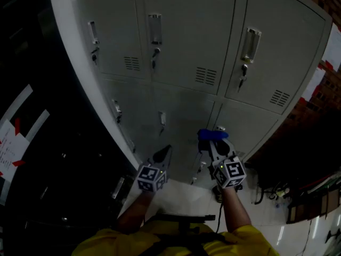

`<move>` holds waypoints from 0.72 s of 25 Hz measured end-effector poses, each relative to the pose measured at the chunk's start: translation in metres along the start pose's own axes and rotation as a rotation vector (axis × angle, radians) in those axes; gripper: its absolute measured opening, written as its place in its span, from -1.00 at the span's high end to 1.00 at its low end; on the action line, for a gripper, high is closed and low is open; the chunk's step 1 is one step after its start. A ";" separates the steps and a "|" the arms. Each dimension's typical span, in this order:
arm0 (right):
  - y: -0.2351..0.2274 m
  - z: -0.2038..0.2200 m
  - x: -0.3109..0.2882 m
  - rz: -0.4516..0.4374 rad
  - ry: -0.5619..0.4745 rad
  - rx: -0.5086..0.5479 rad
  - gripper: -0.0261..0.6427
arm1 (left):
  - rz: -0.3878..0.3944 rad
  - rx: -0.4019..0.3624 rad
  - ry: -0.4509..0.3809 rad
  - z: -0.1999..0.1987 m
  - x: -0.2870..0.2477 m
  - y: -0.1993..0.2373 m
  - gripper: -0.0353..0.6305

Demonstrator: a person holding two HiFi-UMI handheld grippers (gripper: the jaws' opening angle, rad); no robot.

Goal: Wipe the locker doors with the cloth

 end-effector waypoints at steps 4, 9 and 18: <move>-0.017 -0.067 -0.068 0.097 -0.110 0.079 0.70 | 0.063 -0.005 0.010 -0.007 -0.016 0.032 0.89; -0.039 -0.052 -0.099 0.237 -0.100 0.082 0.70 | 0.157 -0.001 0.006 -0.005 -0.028 0.049 0.89; -0.047 0.227 -0.091 0.371 0.332 -0.119 0.71 | 0.215 0.011 0.060 0.013 -0.046 0.076 0.89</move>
Point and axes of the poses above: the fingertips, and each gripper's own axes: x backward along the fingers, y to its left, z out of its underside, the point moved 2 cm from there along x, backward along the fingers, and after that the axes turned 1 degree about -z, right-handed, at the moved point
